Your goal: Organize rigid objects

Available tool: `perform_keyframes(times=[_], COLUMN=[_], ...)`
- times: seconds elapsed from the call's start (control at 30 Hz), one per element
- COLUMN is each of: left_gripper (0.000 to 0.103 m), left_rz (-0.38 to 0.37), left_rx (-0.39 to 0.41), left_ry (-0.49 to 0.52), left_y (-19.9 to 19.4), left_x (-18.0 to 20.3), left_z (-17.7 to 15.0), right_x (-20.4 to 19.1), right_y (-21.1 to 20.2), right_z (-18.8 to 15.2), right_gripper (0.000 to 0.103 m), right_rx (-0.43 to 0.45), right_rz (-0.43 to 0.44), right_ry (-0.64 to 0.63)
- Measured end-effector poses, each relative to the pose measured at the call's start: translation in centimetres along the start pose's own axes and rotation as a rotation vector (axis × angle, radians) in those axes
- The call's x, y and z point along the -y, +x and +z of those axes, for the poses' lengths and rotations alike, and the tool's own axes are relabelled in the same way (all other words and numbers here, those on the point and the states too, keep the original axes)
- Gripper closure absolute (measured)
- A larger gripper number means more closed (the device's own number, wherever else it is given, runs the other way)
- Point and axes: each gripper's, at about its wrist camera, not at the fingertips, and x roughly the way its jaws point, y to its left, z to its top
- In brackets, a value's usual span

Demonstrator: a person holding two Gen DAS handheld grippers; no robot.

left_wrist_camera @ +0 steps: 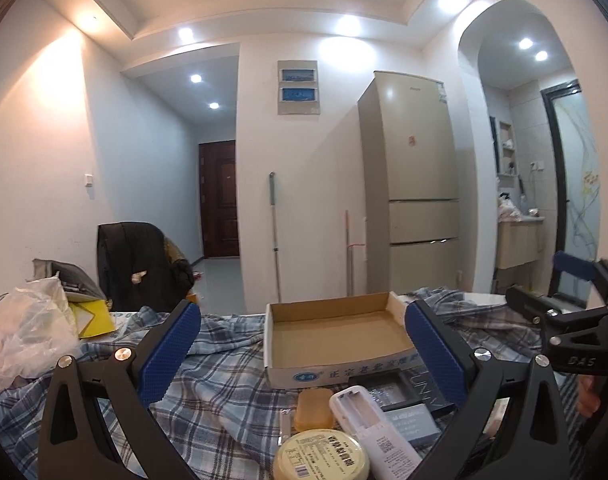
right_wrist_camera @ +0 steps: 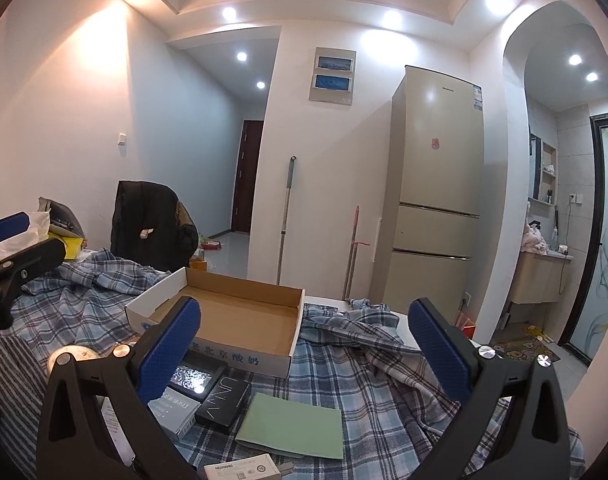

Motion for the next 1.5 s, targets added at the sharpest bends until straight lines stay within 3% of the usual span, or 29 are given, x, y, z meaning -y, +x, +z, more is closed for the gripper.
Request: perform_keyframes(times=[0.17,0.27,0.37,0.5,0.7,0.77,0.93,1.1,1.2,1.3,1.37,1.43,1.5], left_gripper=[0.0,0.0,0.0,0.0,0.0,0.0,0.0,0.0,0.0,0.0,0.0,0.0,0.0], left_rz=[0.008,-0.067,-0.057,-0.027,0.062,0.06,0.108,0.12,0.11,0.029,-0.034,-0.035,-0.023], left_rx=[0.006,-0.046,-0.058,-0.021,0.091,0.099,-0.044,-0.237,-0.361,-0.623,-0.747,-0.811,-0.819], left_ry=[0.005,0.001,0.008,0.051,-0.078,-0.069,-0.066,-0.021,0.011,-0.042,-0.09,-0.098,-0.072], left_y=[-0.6,-0.6,-0.8,-1.3,-3.3,-3.6,-1.7,0.8,2.2,4.8,6.1,6.9,7.2], left_x=[0.1,0.4,0.9,1.4,-1.6,-2.0,-1.7,-0.8,-0.3,-0.5,-0.8,-0.8,-0.5], left_z=[0.5,0.7,0.8,1.1,3.0,3.3,2.8,1.3,0.2,-1.8,-3.1,-4.4,-4.8], right_x=[0.7,0.9,1.0,1.4,1.5,1.3,1.0,1.4,1.6,1.6,1.6,1.8,1.8], right_y=[-0.2,-0.9,-1.2,-2.0,-2.5,-2.5,-1.8,-1.3,-1.2,-1.4,-1.4,-1.3,-1.1], right_z=[0.1,0.3,0.6,0.8,1.3,1.4,1.3,1.0,0.9,1.0,1.0,1.0,1.0], right_gripper=[0.0,0.0,0.0,0.0,0.0,0.0,0.0,0.0,0.0,0.0,0.0,0.0,0.0], right_rx=[0.013,0.027,0.024,0.062,0.05,0.037,-0.032,-0.068,-0.073,-0.064,-0.067,-0.073,-0.086], right_rz=[0.007,-0.011,0.01,0.019,0.02,0.054,0.144,0.169,0.133,0.105,0.098,0.099,0.107], right_ry=[0.037,0.04,0.047,0.084,0.082,0.077,0.098,0.125,0.119,0.106,0.101,0.11,0.118])
